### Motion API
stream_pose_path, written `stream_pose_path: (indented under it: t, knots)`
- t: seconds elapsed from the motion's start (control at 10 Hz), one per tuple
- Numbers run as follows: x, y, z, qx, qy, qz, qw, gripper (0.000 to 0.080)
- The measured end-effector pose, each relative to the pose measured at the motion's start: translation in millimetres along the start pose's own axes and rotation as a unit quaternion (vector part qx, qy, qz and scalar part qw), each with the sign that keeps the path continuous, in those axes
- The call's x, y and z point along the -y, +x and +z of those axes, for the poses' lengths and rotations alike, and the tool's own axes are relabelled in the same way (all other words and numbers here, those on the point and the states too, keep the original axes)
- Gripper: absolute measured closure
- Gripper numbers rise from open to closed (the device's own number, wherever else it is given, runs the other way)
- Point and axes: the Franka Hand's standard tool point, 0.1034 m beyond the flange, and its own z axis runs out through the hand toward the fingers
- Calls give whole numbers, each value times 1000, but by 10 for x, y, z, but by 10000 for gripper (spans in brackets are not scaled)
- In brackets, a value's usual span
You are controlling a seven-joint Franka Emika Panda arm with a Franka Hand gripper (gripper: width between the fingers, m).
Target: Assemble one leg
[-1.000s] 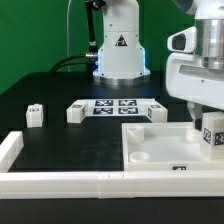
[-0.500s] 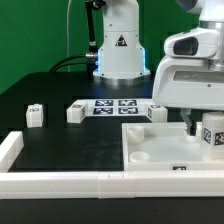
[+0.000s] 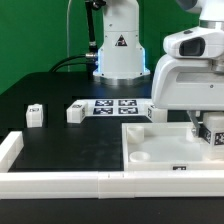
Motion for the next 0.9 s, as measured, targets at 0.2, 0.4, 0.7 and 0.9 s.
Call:
stream_pose_path:
  t: [0.2, 0.4, 0.7, 0.9]
  knots:
    - [-6, 0, 2, 0, 0, 26, 1000, 529]
    - [-20, 16, -2, -5, 1, 70, 998, 529]
    - [25, -5, 13, -8, -2, 339, 941, 529]
    - [36, -6, 19, -11, -5, 458, 889, 528]
